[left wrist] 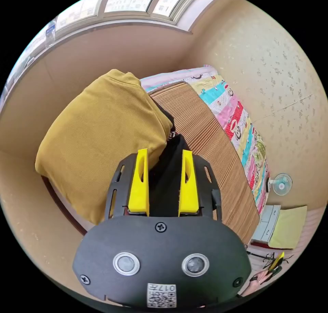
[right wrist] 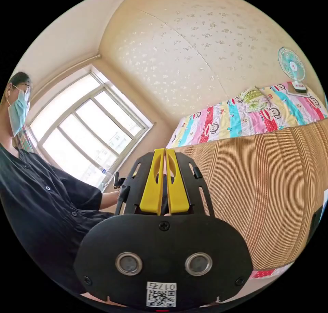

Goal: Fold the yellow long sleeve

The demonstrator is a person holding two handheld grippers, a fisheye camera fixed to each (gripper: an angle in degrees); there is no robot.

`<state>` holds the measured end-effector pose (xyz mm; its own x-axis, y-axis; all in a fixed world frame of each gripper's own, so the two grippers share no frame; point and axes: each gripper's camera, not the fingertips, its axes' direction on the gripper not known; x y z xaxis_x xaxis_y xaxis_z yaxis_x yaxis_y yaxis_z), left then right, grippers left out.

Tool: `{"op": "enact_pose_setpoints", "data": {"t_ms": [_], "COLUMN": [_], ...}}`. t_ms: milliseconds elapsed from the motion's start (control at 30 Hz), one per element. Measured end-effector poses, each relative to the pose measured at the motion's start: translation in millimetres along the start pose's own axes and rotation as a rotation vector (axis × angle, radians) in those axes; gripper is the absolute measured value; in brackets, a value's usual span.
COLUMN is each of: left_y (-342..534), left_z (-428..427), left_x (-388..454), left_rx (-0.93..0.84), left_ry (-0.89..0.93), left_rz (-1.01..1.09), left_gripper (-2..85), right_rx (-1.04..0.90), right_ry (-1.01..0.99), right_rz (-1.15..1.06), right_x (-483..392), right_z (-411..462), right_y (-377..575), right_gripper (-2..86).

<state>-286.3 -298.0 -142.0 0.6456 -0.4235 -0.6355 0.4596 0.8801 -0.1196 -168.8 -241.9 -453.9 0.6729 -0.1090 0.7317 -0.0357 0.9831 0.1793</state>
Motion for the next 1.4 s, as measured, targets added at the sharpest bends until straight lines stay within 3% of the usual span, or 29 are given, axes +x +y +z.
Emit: {"op": "enact_pose_setpoints", "data": {"t_ms": [133,300,500,567,633,733,867,933,1133,1200,1300,1400], "left_y": [-6.6,8.0,60.6,80.8,99.8,146.3,247.5,288.5,389.8,417.6,465.0,490.7], "left_z": [43.2,42.1,-52.9,-103.3,-150.6,-227.9,-298.7,-310.8,-300.9,-291.0,-277.5,-275.1], "left_x": [8.4,2.9,-39.2,-44.6,-36.2,0.5,96.6,135.1,229.2,254.2,288.9,298.5], "left_rx": [-0.114,-0.216,-0.062,-0.010,0.070,0.178,0.134,0.102,-0.050,-0.142,-0.268,-0.277], "left_ry": [-0.144,-0.011,0.676,0.952,1.105,1.214,1.316,1.426,1.856,1.896,1.798,1.679], "left_rz": [0.002,0.069,0.236,0.363,0.515,0.802,1.347,1.504,1.685,1.692,1.761,1.825], "left_gripper": [6.1,3.2,0.9,0.4,0.2,0.0,0.0,0.0,0.1,0.1,0.3,0.5], "right_rx": [0.046,0.128,0.050,0.008,-0.046,-0.132,-0.193,-0.219,-0.354,-0.436,-0.507,-0.366], "right_ry": [-0.136,-0.334,-0.421,-0.428,-0.444,-0.493,-0.581,-0.636,-0.617,-0.614,-0.692,-0.608], "right_rz": [0.095,0.164,0.099,0.051,-0.014,-0.133,-0.306,-0.401,-0.792,-0.877,-0.945,-0.831], "right_x": [3.4,5.9,-2.6,-8.9,-17.2,-34.5,-74.6,-98.6,-189.3,-215.4,-233.6,-218.2], "right_z": [4.6,24.1,59.2,69.8,82.1,104.1,126.3,132.2,152.8,170.5,180.4,169.4], "right_y": [16.3,31.8,29.4,26.4,22.5,15.5,1.6,-4.9,5.4,26.6,54.8,52.9], "right_gripper": [0.2,0.2,0.2,0.2,0.3,0.6,1.4,2.2,8.1,8.5,6.8,4.6]}}
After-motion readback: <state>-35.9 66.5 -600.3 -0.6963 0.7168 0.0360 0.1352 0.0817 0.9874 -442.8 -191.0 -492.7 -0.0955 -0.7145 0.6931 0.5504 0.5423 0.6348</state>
